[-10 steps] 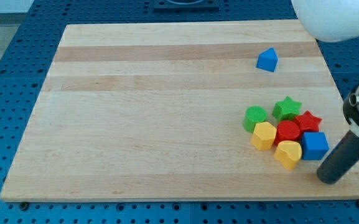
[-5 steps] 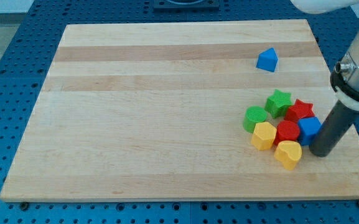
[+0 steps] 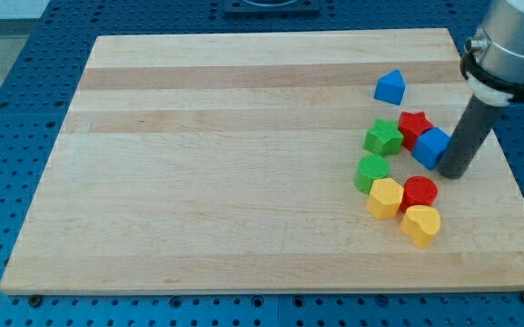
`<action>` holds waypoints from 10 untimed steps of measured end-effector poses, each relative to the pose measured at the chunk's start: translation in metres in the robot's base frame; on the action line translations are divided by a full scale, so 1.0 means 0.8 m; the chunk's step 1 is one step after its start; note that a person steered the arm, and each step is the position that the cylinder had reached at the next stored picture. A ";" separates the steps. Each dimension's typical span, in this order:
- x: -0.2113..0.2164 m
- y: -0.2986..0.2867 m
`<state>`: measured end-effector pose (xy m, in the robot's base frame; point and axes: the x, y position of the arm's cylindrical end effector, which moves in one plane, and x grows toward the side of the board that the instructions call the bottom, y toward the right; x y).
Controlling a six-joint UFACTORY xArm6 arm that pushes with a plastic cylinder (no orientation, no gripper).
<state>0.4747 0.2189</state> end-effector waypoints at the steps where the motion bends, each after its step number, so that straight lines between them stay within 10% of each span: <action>1: -0.024 0.000; 7: -0.130 -0.024; 10: -0.078 -0.022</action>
<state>0.4122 0.2012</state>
